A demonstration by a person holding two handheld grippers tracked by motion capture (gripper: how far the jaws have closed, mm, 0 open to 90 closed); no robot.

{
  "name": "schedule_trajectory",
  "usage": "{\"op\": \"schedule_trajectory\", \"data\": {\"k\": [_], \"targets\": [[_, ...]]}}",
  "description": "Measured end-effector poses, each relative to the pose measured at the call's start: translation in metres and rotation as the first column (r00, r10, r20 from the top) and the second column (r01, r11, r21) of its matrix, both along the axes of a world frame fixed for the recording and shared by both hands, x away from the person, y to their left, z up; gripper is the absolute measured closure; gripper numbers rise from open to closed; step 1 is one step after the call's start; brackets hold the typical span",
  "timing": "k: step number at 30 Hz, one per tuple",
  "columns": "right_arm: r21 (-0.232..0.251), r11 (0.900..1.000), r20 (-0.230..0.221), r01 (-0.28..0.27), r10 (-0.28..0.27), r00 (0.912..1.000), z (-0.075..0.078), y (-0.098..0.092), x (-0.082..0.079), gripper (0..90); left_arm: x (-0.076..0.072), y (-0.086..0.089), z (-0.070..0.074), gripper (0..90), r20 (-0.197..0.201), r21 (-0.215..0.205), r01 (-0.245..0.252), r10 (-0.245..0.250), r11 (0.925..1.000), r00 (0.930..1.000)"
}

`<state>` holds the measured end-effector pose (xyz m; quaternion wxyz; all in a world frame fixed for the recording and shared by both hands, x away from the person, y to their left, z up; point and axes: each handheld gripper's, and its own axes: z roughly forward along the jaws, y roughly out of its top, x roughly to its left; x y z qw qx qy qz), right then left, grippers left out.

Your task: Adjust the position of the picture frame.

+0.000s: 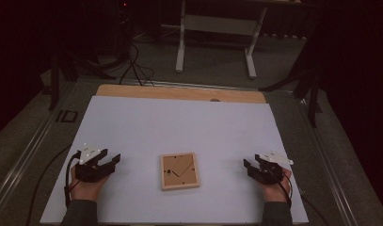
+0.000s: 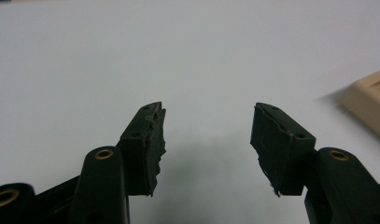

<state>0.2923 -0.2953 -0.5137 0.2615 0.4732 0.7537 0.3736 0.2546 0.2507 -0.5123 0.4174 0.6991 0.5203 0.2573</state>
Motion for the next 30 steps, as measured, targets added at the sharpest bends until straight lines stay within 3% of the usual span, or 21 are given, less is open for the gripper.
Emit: {"op": "schedule_trajectory", "data": {"k": [4, 8, 16, 30], "targets": [[0.021, 1.000, 0.082, 0.004, -0.006, 0.9966, 0.010, 0.000, -0.009, 46.5, -0.006, -0.001, 0.006, 45.0, 0.043, -0.028, 0.017, -0.016, 0.9995, 0.9989], [0.046, 0.999, 0.116, -0.013, 0.007, 0.9932, 0.014, 0.000, -0.012, 46.2, -0.008, -0.003, 0.009, 45.5, 0.067, -0.006, 0.035, -0.034, 0.9994, 0.9972], [0.082, 0.995, 0.134, -0.054, 0.042, 0.9900, 0.017, -0.001, -0.014, 46.6, -0.009, -0.007, 0.010, 45.8, 0.088, 0.031, 0.051, -0.053, 0.9982, 0.9947], [0.107, 0.993, 0.153, -0.055, 0.038, 0.9875, 0.020, 0.000, -0.018, 49.2, -0.011, -0.007, 0.012, 51.9, 0.099, 0.014, 0.076, -0.077, 0.9970, 0.9922]]}}
